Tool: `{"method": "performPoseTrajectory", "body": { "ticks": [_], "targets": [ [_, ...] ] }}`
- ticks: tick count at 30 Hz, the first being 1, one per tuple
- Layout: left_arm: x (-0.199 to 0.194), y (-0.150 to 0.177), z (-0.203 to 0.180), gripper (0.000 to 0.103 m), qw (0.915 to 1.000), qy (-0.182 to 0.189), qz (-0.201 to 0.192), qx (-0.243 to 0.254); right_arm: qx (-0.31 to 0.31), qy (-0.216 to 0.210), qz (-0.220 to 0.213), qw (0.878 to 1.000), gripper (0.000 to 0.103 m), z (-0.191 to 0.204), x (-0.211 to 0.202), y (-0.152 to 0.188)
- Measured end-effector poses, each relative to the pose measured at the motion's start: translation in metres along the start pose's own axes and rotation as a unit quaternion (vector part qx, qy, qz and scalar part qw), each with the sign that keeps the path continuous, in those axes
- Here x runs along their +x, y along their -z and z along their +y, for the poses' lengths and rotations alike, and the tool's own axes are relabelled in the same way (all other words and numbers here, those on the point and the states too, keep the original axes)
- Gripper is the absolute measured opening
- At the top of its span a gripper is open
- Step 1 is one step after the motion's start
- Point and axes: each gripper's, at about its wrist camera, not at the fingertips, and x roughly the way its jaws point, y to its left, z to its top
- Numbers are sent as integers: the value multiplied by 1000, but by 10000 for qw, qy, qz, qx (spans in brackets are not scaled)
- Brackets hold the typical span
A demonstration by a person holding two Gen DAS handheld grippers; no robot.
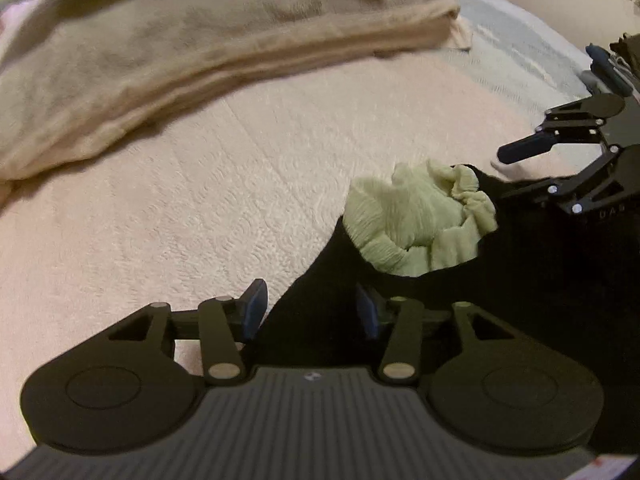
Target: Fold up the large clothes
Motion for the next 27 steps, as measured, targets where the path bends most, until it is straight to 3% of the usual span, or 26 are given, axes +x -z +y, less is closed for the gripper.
{"method": "performPoseTrajectory", "body": {
  "ticks": [1, 2, 3, 5, 9, 11, 14, 18, 20, 23, 25, 27],
  "targets": [
    [6, 0, 1, 25, 10000, 38, 58, -60, 30, -160, 64, 9998, 29, -3, 1, 0],
    [9, 0, 1, 16, 9999, 57, 92, -123, 59, -236, 121, 9996, 9, -4, 3, -2],
    [7, -1, 1, 10, 9998, -17, 25, -173, 89, -180, 99, 9997, 9, -4, 1, -3],
    [0, -1, 3, 9, 9990, -172, -223, -348, 160, -32, -103, 9998, 8, -6, -8, -8],
    [14, 1, 2, 16, 9986, -343, -19, -401, 166, 130, 7, 9998, 13, -9, 2, 0],
    [8, 0, 4, 22, 9975, -455, -33, -540, 218, 440, -122, 9987, 38, -6, -7, 1],
    [-18, 5, 10, 25, 9962, -590, -164, -621, 465, 741, -441, 9952, 41, 1, -35, 5],
    [-75, 32, 23, 24, 9914, -882, -297, -925, 660, 511, -540, 9950, 42, 27, -68, 28],
    [-108, 57, 32, 24, 9877, -1078, -299, -1092, 625, 353, -285, 9970, 43, 44, -73, 45],
    [-156, 107, 46, 25, 9809, -1383, -103, -1360, 947, 217, 544, 9938, 48, 58, -64, 74],
    [-185, 146, 55, 28, 9756, -1635, 127, -1458, 965, 656, 989, 9882, 49, 67, -62, 90],
    [-208, 181, 66, 31, 9703, -1765, 324, -1621, 1155, 951, 996, 9837, 51, 80, -72, 93]
  ]
}}
